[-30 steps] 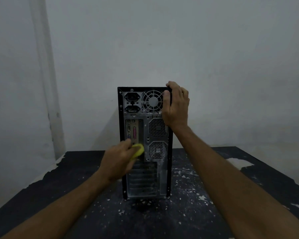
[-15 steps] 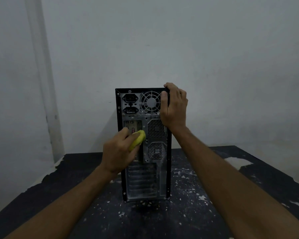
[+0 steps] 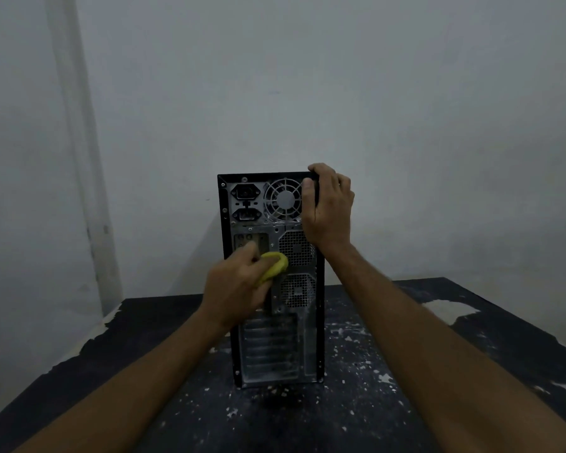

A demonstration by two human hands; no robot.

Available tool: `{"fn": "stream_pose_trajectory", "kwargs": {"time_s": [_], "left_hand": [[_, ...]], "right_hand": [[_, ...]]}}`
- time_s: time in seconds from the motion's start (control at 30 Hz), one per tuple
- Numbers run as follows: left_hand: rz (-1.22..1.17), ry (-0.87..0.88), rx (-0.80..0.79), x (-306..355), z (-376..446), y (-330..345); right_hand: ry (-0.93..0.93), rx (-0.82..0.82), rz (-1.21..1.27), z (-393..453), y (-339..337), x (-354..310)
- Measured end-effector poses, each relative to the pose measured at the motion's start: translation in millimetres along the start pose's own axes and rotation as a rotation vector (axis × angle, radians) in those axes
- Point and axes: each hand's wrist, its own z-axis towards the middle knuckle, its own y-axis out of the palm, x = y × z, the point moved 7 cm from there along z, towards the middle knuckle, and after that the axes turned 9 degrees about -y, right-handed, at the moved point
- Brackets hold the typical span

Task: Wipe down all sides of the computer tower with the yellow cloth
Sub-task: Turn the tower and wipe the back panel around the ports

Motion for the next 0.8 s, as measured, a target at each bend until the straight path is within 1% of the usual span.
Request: {"fn": "stream_pose_trajectory", "kwargs": {"time_s": [0.03, 0.07, 0.13, 0.17, 0.23, 0.27, 0.3, 0.37, 0.4, 0.43, 0.53, 0.57, 0.6, 0.63, 0.73, 0.77, 0.8], "left_hand": [[-0.008, 0.024, -0.019, 3, -3, 3], [-0.015, 0.084, -0.058, 8, -13, 8], [0.003, 0.239, -0.177, 16, -39, 20], [0.023, 0.289, -0.223, 17, -47, 24], [0.047, 0.328, -0.235, 16, -37, 22], [0.046, 0.308, -0.200, 16, -24, 18], [0.031, 0.251, -0.139, 14, -7, 9], [-0.004, 0.049, 0.011, 3, 21, -10], [-0.020, -0.018, 0.046, 1, 25, -15], [-0.034, -0.022, 0.042, 3, 21, -14], [-0.017, 0.184, -0.147, 21, -21, 11], [0.007, 0.218, -0.191, 21, -28, 15], [0.015, 0.208, -0.186, 16, -23, 13], [0.009, 0.159, -0.132, 11, -9, 7], [0.007, -0.041, 0.109, -2, 42, -26], [0.010, -0.060, 0.134, -1, 49, -29], [-0.001, -0.049, 0.124, 2, 47, -26]], "right_hand": [[0.003, -0.006, -0.003, -1, 0, 0], [0.003, -0.015, -0.003, -1, 0, 0], [0.005, -0.020, 0.001, -1, -1, 0], [0.006, -0.017, 0.004, 0, -1, 0], [0.009, -0.009, 0.006, -1, 0, 0], [0.010, -0.006, 0.008, -1, 0, 0], [0.008, -0.003, 0.007, -1, 0, 0], [0.006, -0.004, 0.003, -1, 0, 0], [0.008, -0.006, 0.001, -1, -1, 0], [0.009, -0.009, 0.000, -1, -1, 0], [0.006, -0.018, 0.001, -1, -1, 0], [0.005, -0.020, 0.000, -1, -1, 0], [0.006, -0.019, -0.003, 0, -1, 0], [0.010, -0.020, -0.005, 0, -1, 1], [0.008, -0.023, -0.009, -1, -1, 0], [0.007, -0.027, -0.012, -1, -1, 0], [0.004, -0.033, -0.014, -1, -2, 1]]}}
